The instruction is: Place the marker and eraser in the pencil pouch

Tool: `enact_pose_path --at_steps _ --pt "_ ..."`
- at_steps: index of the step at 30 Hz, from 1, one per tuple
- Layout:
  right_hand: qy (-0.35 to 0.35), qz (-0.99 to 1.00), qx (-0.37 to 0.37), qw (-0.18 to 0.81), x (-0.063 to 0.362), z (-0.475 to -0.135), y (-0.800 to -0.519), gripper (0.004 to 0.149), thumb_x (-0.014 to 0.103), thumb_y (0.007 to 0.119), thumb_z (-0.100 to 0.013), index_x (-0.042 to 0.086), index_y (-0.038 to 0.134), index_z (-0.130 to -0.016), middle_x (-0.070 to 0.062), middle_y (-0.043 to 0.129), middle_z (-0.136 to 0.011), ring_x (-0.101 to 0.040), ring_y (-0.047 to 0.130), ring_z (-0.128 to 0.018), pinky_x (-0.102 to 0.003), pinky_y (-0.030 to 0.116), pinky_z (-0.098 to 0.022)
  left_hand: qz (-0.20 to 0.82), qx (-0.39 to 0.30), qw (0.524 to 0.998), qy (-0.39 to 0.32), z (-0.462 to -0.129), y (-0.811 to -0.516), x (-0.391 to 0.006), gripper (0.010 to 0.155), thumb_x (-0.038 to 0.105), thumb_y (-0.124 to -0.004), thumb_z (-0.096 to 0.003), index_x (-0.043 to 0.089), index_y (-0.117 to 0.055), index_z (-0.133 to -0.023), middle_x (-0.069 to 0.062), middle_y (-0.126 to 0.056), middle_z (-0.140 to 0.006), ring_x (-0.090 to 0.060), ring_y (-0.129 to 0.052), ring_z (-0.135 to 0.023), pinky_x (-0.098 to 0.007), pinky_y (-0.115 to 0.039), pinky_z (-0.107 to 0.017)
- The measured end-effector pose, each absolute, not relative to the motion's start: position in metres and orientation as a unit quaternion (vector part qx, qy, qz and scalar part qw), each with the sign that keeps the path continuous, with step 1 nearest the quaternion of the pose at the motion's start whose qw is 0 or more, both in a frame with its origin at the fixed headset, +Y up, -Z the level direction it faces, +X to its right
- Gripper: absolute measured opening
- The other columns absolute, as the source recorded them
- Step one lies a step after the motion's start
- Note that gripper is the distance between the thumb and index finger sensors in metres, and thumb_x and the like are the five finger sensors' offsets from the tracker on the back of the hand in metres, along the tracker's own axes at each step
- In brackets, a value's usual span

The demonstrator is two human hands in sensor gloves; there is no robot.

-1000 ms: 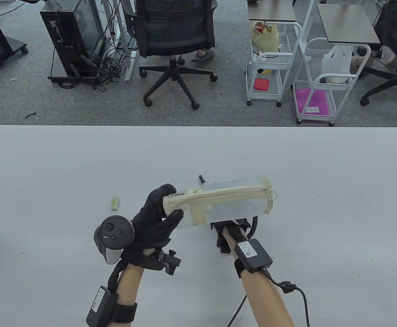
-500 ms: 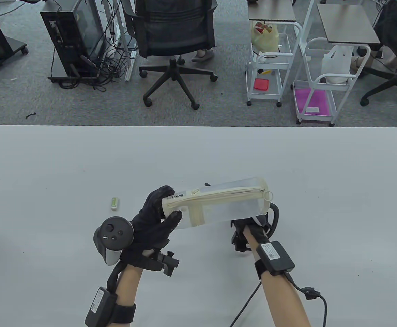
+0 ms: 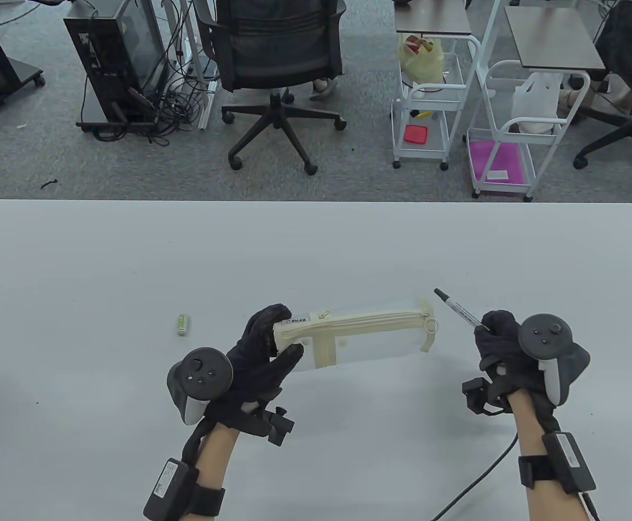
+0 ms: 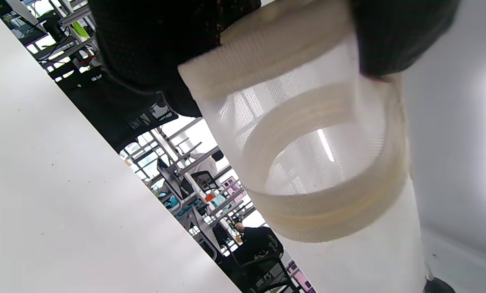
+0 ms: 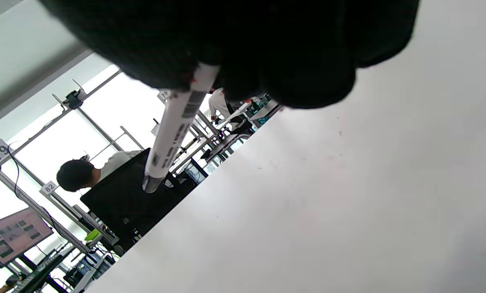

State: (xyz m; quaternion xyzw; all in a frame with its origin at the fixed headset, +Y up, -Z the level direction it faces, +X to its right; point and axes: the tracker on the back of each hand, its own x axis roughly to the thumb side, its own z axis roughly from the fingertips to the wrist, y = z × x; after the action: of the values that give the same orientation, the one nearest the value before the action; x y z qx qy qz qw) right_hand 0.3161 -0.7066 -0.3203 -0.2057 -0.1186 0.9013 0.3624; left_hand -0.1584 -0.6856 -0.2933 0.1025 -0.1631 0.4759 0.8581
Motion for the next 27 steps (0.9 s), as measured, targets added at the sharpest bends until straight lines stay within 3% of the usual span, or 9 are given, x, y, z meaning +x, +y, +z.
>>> enact_pose_path --at_steps 13,17,22,27 --pt "-0.243 0.777 -0.055 0.578 0.345 -0.281 -0.662 0.045 0.037 0.084 -0.039 0.018 0.085 -0.08 -0.013 0.09 -0.069 -0.027 0.096 -0.045 -0.057 0.072 -0.056 0.443 0.072 0.879 -0.162 -0.295 -0.706 -0.147 0.072 0.059 -0.073 -0.045 0.037 -0.05 -0.109 -0.011 -0.065 -0.114 -0.03 -0.097 -0.079 -0.045 -0.086 -0.057" --pt "-0.23 0.767 0.018 0.599 0.333 -0.28 -0.652 0.045 0.038 0.084 -0.039 0.018 0.087 -0.079 -0.012 0.091 -0.067 -0.025 0.097 -0.042 -0.057 0.074 -0.054 0.445 0.066 0.878 -0.161 -0.295 -0.708 -0.143 0.072 0.058 -0.073 -0.045 0.037 -0.049 -0.109 -0.011 -0.064 -0.115 -0.03 -0.097 -0.081 -0.045 -0.086 -0.058" --pt "-0.157 0.778 0.115 0.597 0.301 -0.277 -0.641 0.043 0.037 0.085 -0.039 0.017 0.089 -0.078 -0.013 0.092 -0.065 -0.026 0.097 -0.04 -0.057 0.074 -0.054 0.444 0.062 0.879 -0.164 -0.293 -0.71 -0.139 0.072 0.058 -0.073 -0.0451 0.037 -0.049 -0.11 -0.012 -0.063 -0.116 -0.031 -0.096 -0.082 -0.045 -0.086 -0.058" --pt "-0.147 0.823 0.144 0.53 0.274 -0.27 -0.634 0.043 0.037 0.086 -0.039 0.018 0.089 -0.077 -0.012 0.093 -0.064 -0.026 0.097 -0.04 -0.057 0.074 -0.054 0.443 0.058 0.878 -0.17 -0.292 -0.71 -0.137 0.072 0.058 -0.073 -0.0451 0.037 -0.049 -0.11 -0.012 -0.063 -0.116 -0.031 -0.096 -0.082 -0.045 -0.086 -0.058"
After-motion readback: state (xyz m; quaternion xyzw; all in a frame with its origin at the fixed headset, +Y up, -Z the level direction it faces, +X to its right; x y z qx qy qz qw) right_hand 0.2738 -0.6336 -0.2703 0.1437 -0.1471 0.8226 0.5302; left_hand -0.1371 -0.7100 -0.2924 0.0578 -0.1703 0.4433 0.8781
